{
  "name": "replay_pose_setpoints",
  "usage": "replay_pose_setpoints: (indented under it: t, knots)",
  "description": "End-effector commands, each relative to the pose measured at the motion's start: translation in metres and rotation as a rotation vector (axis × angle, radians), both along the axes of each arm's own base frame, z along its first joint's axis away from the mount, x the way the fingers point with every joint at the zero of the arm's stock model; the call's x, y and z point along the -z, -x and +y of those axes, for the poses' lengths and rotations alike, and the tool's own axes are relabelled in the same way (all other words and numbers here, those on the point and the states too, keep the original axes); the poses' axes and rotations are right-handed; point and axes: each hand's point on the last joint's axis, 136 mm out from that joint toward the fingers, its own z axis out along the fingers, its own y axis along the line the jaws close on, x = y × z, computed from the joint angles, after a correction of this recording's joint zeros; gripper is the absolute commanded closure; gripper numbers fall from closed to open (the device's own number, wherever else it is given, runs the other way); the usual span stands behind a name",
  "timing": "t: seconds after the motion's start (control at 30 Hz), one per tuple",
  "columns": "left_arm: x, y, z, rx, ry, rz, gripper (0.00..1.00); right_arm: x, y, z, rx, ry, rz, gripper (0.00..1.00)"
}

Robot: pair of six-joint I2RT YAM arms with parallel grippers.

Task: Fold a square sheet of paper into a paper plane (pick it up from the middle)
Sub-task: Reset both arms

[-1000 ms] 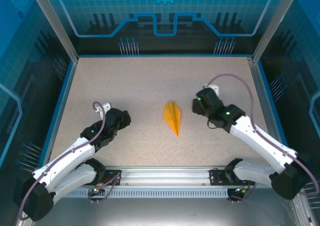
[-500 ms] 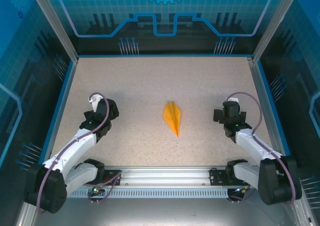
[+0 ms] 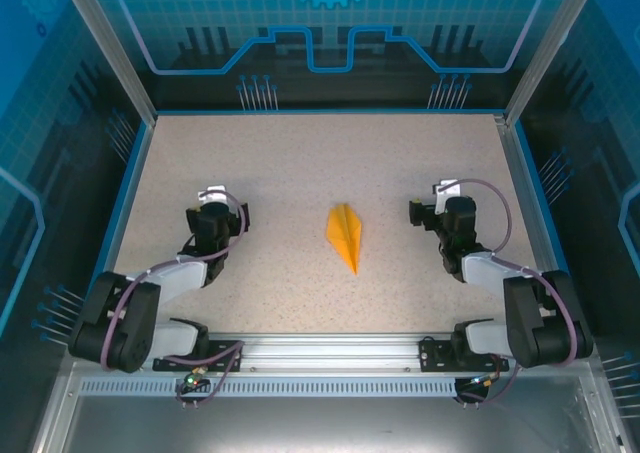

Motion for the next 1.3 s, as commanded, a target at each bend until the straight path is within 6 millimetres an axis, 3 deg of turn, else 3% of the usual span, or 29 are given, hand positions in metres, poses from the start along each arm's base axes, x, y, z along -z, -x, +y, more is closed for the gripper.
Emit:
replay_pose_setpoints:
  t: [0.0, 0.2, 0.33, 0.4, 0.47, 0.6, 1.27]
  knots:
    - [-0.026, -0.025, -0.018, 0.131, -0.022, -0.125, 0.02, -0.014, -0.005, 0.007, -0.08, 0.015, -0.131, 0.0]
    - [-0.011, -0.033, -0.021, 0.213, 0.047, -0.094, 0.02, -0.001, -0.022, 0.011, -0.103, 0.011, -0.036, 0.01]
    - [-0.001, -0.03, -0.015, 0.227, 0.088, -0.163, 0.02, 0.009, -0.022, 0.007, -0.067, 0.017, -0.063, 0.01]
    - [0.003, -0.035, -0.012, 0.197, 0.102, -0.094, 0.01, 0.012, -0.024, 0.006, -0.05, 0.023, -0.033, 0.01]
    - [0.004, -0.04, 0.0, 0.159, 0.146, -0.083, 0.01, 0.012, -0.026, 0.001, -0.031, 0.01, -0.026, 0.01]
    - [0.005, -0.039, 0.002, 0.158, 0.15, -0.083, 0.02, 0.009, -0.024, -0.019, 0.103, 0.02, -0.048, 0.01]
    - [0.004, -0.04, 0.0, 0.154, 0.135, -0.087, 0.02, 0.01, -0.024, -0.018, 0.1, 0.022, -0.049, 0.01]
